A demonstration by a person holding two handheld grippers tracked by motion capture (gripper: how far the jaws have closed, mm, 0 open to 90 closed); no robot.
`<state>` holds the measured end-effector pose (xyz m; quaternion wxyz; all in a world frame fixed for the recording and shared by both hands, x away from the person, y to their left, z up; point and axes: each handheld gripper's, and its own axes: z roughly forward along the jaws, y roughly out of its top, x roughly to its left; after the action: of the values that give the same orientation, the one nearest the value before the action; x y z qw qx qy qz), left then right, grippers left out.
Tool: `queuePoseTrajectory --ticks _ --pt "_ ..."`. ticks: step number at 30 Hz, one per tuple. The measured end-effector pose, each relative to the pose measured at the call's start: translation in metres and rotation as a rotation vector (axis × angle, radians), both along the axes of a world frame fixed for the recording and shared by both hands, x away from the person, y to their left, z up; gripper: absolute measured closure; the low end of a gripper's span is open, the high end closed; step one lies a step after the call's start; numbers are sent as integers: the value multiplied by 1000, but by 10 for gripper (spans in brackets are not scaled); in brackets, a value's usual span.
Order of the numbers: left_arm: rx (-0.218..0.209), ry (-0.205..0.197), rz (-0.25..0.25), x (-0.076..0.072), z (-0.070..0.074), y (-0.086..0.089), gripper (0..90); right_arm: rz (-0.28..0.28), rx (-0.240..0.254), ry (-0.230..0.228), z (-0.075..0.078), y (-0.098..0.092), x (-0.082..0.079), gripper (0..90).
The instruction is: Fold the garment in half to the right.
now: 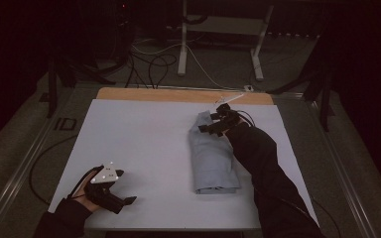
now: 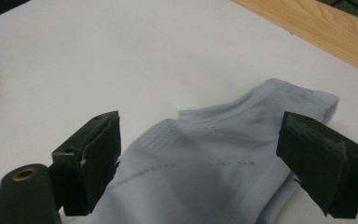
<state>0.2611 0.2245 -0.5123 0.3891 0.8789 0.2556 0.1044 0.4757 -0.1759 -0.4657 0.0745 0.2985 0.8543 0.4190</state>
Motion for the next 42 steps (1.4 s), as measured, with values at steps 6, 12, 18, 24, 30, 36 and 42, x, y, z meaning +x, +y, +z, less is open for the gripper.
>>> queuePoseTrajectory --ticks 6,12,18,24,30,36,42 --pt "2 -3 -1 -1 2 0 4 36 -24 -23 11 1 -19 150" --pt "-1 -4 1 -2 3 1 5 82 -1 -41 19 2 -37 150" --pt "-6 -7 3 -2 4 2 4 137 -3 -48 23 4 -55 149" --pt "-9 -6 4 -2 4 2 5 181 2 -68 19 6 -73 206" --pt "-14 -11 2 -2 4 2 4 221 6 -78 13 5 -84 344" --pt "-7 -14 -1 -3 4 2 4 232 -19 -97 5 4 -96 522" --pt "-6 -14 -2 -3 5 2 4 270 -102 -126 -10 2 -104 826"
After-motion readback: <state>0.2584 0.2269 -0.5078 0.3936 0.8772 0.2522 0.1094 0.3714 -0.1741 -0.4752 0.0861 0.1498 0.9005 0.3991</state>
